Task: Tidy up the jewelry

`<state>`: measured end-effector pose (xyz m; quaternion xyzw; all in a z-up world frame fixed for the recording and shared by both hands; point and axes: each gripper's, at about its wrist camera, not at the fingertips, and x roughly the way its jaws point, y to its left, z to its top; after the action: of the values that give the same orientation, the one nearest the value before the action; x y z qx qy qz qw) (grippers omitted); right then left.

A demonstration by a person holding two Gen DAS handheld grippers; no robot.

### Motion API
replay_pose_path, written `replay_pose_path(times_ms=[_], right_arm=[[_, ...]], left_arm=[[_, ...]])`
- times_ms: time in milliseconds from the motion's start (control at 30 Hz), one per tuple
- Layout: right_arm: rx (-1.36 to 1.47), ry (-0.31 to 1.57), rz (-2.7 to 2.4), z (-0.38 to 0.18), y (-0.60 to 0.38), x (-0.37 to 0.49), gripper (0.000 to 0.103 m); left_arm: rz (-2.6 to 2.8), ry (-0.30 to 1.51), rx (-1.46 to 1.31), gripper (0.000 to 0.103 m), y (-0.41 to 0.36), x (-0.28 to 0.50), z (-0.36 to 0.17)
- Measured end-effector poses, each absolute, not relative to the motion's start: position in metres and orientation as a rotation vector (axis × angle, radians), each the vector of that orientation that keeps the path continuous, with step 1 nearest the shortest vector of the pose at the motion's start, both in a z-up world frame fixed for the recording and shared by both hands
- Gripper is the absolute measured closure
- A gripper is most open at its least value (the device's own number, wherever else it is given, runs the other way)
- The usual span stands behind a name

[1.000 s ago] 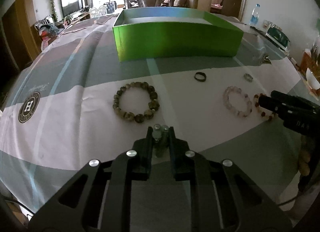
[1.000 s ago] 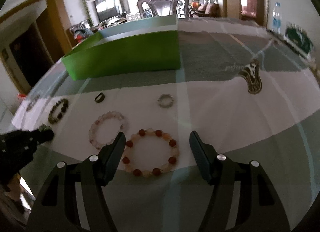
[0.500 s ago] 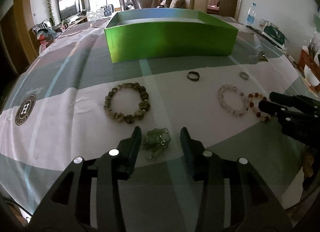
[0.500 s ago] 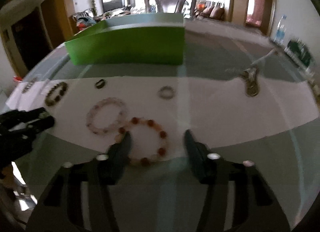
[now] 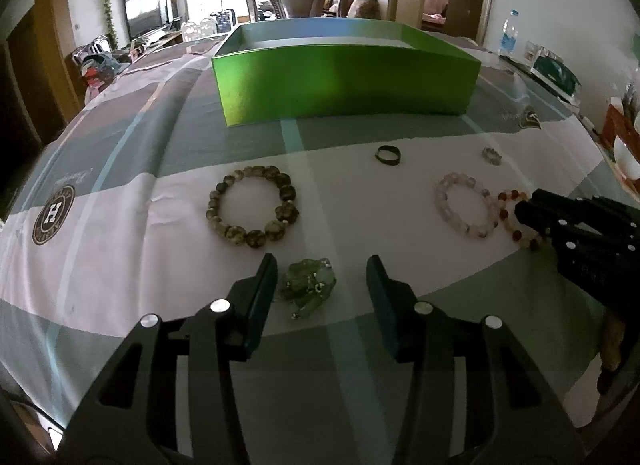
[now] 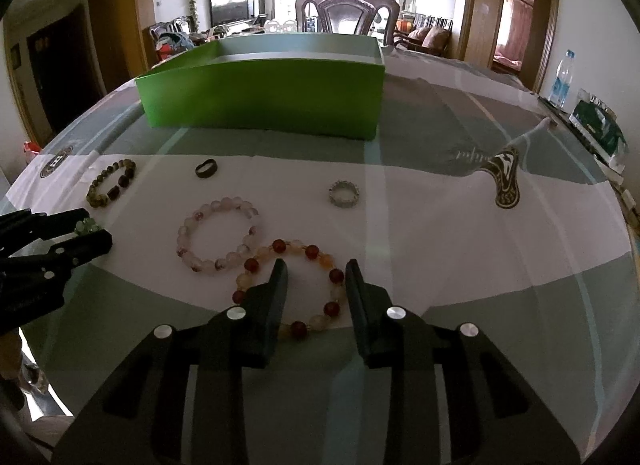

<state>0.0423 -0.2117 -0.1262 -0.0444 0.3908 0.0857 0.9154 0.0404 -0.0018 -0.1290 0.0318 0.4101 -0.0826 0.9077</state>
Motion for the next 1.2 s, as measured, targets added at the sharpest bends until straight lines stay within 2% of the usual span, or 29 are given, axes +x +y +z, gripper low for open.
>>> replay_pose_path(times_ms=[500,1200], right_arm=[[-0.057,0.81,0.135,-0.1258,-0.2152,0.0468,0.071],[-0.062,0.809,0.131,-0.1269,-0.2142,0.0459,0.071]], left_arm=[[-0.151,0.796,0.066,0.041,-0.0066,0.0372,-0.1341],[-0.162,0.796,0.069,0.039,-0.0056,0.0408,-0.1328]])
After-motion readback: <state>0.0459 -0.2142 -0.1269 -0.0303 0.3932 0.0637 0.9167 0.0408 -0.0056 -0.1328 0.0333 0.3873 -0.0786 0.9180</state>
